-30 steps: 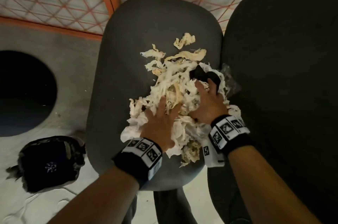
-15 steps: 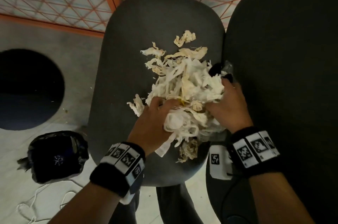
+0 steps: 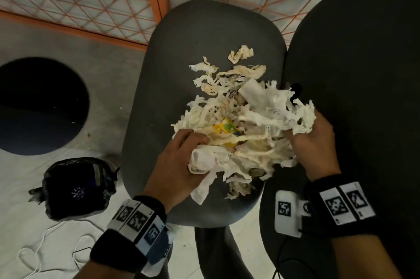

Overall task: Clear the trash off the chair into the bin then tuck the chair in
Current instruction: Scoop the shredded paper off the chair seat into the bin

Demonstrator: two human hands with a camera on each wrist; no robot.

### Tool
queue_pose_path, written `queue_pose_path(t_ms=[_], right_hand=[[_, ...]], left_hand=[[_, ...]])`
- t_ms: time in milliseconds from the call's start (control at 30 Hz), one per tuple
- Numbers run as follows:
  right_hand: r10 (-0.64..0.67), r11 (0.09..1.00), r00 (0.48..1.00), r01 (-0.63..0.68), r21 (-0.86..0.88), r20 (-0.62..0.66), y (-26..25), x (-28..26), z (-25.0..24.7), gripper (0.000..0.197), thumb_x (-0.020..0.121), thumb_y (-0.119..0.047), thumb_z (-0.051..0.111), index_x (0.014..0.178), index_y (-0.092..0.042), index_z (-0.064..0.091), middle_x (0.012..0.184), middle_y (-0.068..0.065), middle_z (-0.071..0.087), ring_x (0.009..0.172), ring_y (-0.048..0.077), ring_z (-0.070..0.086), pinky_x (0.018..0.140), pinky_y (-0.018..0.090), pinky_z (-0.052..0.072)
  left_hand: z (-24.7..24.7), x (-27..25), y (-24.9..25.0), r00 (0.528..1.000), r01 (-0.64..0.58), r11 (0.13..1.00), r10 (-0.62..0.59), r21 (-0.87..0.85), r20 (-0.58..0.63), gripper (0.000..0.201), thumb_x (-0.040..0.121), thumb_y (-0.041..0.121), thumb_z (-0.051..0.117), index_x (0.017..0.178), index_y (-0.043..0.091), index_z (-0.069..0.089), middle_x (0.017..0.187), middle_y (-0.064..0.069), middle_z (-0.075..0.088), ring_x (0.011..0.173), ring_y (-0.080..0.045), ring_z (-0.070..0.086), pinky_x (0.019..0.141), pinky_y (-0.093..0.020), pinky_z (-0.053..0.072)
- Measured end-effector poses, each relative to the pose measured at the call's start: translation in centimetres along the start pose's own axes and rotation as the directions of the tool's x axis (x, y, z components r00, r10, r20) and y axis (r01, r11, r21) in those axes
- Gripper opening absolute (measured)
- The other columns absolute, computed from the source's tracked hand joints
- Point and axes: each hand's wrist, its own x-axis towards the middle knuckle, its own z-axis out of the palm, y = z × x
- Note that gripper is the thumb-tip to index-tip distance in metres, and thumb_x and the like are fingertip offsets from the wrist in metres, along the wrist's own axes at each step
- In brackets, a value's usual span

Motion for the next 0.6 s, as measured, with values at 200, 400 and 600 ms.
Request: queue_pose_path(t_ms=[200, 400, 600], right_hand=[[-0.022, 0.998, 1.0, 0.023, 0.065, -0.007, -0.9, -0.4, 1.1, 0.038, 0.084, -0.012, 0.066, 0.118, -0.03, 0.065, 0.115, -0.009, 0.069, 0.11, 0.008, 0.063, 0.099, 0.043, 0.052], [0.042, 0.986, 0.995, -0.028, 0.164, -0.085, -2.3, -0.6, 0.5, 0.047, 0.082, -0.004, 0.056, 0.101, -0.046, 0.067, 0.112, -0.01, 0.069, 0.111, 0.011, 0.064, 0.098, 0.044, 0.053], [-0.01, 0.931, 0.991, 0.058, 0.36, -0.132, -5.1, -1.7, -1.8, 0.041, 0.089, -0.004, 0.061, 0.099, -0.045, 0.06, 0.109, -0.017, 0.066, 0.104, -0.002, 0.064, 0.087, 0.022, 0.052]], left_hand=[[-1.3, -1.0, -0.7, 0.999, 0.018, 1.0, -0.017, 0.019, -0.029, 0.06, 0.061, 0.025, 0.09, 0.11, 0.031, 0.055, 0.114, 0.016, 0.05, 0.1, -0.008, 0.059, 0.083, -0.023, 0.05], [-0.9, -1.3, -1.3, 0.998, 0.032, 0.999, -0.031, 0.025, -0.049, 0.059, 0.061, 0.025, 0.089, 0.111, 0.027, 0.057, 0.113, 0.018, 0.048, 0.099, -0.007, 0.057, 0.085, -0.02, 0.047], [-2.9, -2.6, 0.7, 0.995, -0.005, 0.999, 0.001, -0.038, -0.099, 0.054, 0.06, 0.041, 0.076, 0.108, 0.029, 0.054, 0.109, 0.016, 0.05, 0.098, -0.004, 0.056, 0.083, -0.017, 0.048]])
